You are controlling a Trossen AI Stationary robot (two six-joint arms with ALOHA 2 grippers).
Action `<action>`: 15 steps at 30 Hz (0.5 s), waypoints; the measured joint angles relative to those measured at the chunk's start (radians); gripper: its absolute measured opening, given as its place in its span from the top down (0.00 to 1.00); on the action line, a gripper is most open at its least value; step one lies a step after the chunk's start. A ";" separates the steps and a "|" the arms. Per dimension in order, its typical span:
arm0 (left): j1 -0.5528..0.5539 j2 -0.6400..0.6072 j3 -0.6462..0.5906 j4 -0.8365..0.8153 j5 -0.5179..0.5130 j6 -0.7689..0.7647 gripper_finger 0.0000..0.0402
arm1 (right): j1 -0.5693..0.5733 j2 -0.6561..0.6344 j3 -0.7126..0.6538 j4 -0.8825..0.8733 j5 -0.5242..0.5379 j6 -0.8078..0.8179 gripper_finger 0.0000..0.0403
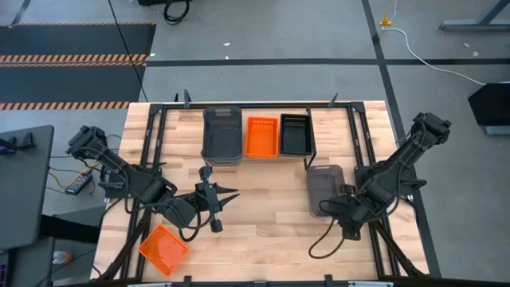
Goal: Stack baskets on shelf by color
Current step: Stack the gray bin on the gray bin on the shelf
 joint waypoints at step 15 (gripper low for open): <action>0.000 0.000 0.000 0.000 0.000 -0.001 0.87 | 0.089 0.000 -0.097 -0.010 0.050 0.081 0.53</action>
